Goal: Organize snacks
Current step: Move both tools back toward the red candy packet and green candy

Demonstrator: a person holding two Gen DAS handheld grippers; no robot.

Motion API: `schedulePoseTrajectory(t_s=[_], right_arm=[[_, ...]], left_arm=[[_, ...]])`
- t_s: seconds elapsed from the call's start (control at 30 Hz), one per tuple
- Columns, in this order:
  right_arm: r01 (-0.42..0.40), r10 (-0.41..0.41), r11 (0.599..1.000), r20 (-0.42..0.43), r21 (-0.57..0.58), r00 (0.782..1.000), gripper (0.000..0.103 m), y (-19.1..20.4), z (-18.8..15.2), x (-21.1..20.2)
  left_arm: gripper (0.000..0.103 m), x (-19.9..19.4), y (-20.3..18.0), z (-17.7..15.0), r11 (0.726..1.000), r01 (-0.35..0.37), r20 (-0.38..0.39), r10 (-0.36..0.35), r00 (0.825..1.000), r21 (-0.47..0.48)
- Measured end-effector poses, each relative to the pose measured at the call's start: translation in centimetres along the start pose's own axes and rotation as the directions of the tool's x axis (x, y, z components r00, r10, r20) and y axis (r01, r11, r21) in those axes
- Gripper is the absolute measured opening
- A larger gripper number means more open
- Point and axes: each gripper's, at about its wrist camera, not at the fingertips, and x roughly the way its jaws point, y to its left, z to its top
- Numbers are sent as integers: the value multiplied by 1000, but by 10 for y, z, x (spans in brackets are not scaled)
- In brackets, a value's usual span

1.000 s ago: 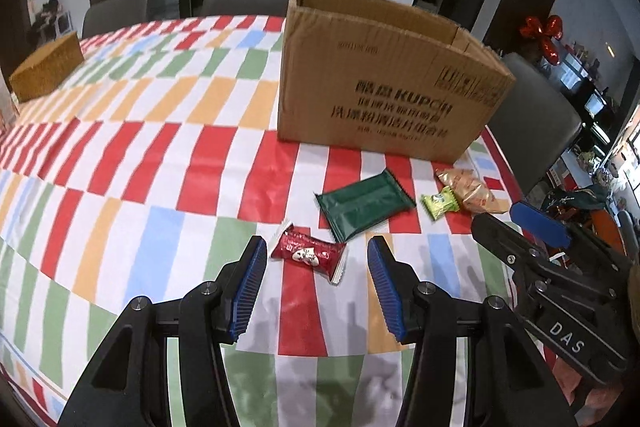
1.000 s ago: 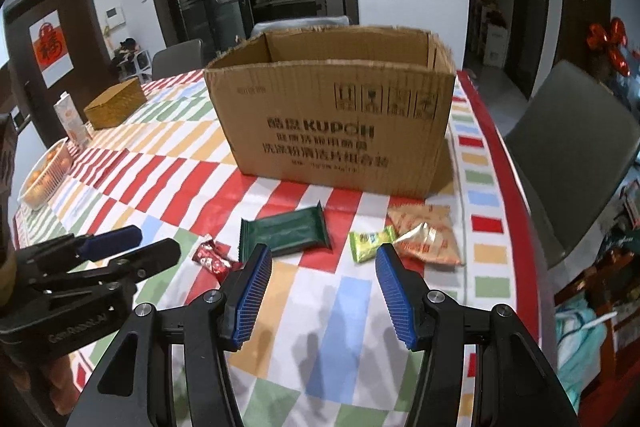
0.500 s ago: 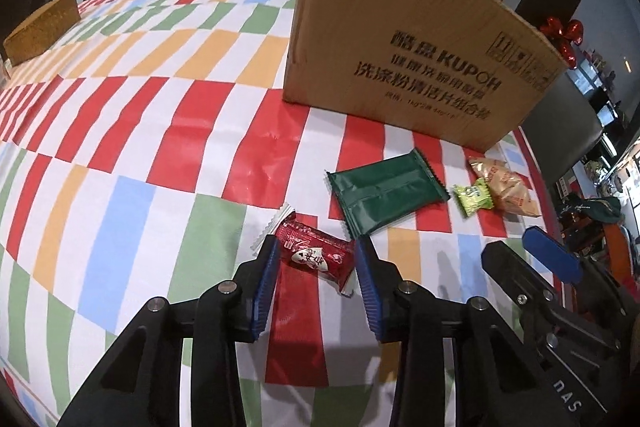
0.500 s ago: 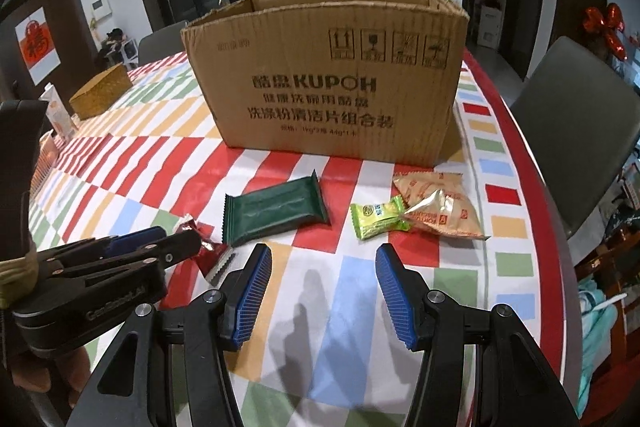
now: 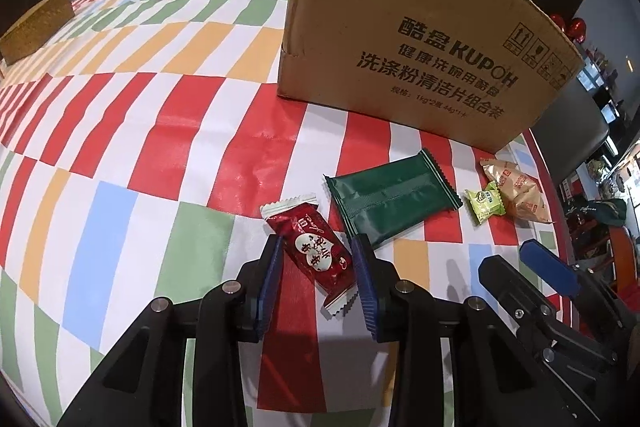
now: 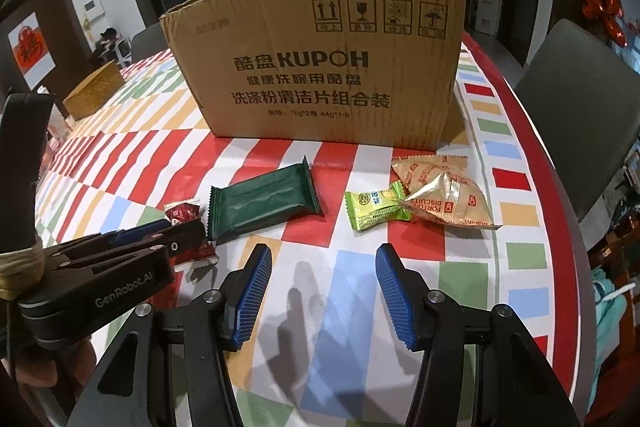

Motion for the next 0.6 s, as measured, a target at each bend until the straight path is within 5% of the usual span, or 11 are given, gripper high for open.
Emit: schedulePoseTrajectory(t_s=[0.6], right_arm=[[-10,10,1000,-1,14,1000,55,-2,0,4]], left_arm=[[20,-9,-7,-2,998,33,34,-36,999,62]])
